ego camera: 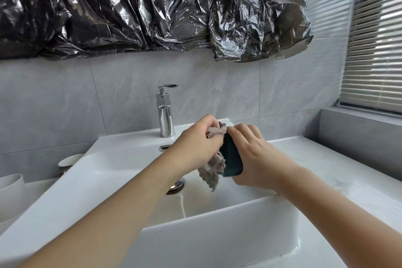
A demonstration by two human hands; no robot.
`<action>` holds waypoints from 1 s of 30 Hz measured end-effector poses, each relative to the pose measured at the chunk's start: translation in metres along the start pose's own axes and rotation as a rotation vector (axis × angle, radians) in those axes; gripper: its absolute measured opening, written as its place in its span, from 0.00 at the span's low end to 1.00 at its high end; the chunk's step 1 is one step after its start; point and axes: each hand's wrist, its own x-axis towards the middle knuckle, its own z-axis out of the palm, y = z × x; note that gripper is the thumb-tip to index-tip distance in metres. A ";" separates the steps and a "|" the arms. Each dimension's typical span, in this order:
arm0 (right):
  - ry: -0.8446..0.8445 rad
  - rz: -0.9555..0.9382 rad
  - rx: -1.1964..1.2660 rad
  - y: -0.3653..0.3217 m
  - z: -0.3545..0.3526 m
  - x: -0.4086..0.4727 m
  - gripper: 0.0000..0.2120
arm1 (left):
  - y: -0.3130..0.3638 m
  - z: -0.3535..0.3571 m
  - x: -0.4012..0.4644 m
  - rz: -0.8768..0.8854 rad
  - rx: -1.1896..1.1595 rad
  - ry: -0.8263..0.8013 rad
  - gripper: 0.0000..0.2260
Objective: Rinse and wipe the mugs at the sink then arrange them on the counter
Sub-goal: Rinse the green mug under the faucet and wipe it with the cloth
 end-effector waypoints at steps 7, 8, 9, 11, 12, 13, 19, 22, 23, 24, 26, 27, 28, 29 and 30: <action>0.002 0.119 0.276 -0.003 -0.003 -0.003 0.51 | -0.018 -0.015 0.000 0.024 0.092 0.134 0.09; 0.005 0.105 0.279 -0.003 -0.003 -0.002 0.51 | -0.018 -0.015 0.000 0.046 0.130 0.145 0.10; 0.009 0.089 0.268 -0.004 -0.003 -0.001 0.49 | -0.019 -0.015 -0.001 0.080 0.197 0.150 0.10; 0.039 0.072 0.237 -0.004 -0.003 -0.001 0.44 | -0.017 -0.012 -0.001 0.146 0.353 0.136 0.10; 0.054 0.066 0.215 -0.004 -0.003 -0.001 0.42 | -0.016 -0.011 0.000 0.158 0.426 0.123 0.10; 0.062 0.065 0.193 -0.004 -0.003 -0.001 0.40 | -0.016 -0.009 0.001 0.162 0.497 0.118 0.09; 0.134 0.112 0.215 -0.003 -0.004 -0.003 0.39 | -0.014 0.009 -0.009 0.259 0.660 0.356 0.13; 0.101 0.113 0.208 -0.004 -0.005 -0.002 0.40 | -0.013 0.014 -0.015 0.176 0.677 0.390 0.13; 0.086 0.117 0.208 -0.004 -0.005 -0.001 0.40 | -0.011 0.017 -0.015 0.127 0.657 0.405 0.10; 0.082 0.123 0.213 -0.005 -0.006 -0.001 0.41 | -0.009 0.019 -0.016 0.066 0.604 0.436 0.07; 0.088 0.151 0.224 -0.004 -0.006 -0.002 0.42 | -0.004 0.026 -0.017 -0.106 0.406 0.483 0.06; 0.094 0.168 0.221 -0.003 -0.006 -0.002 0.43 | -0.002 0.030 -0.017 -0.187 0.288 0.480 0.06; 0.100 0.183 0.208 -0.002 -0.007 -0.002 0.44 | 0.002 0.034 -0.017 -0.257 0.176 0.467 0.06; 0.106 0.196 0.190 -0.001 -0.007 -0.002 0.44 | 0.003 0.038 -0.016 -0.321 0.066 0.451 0.07; 0.111 0.204 0.169 0.000 -0.007 -0.002 0.43 | 0.003 0.041 -0.015 -0.382 -0.039 0.435 0.07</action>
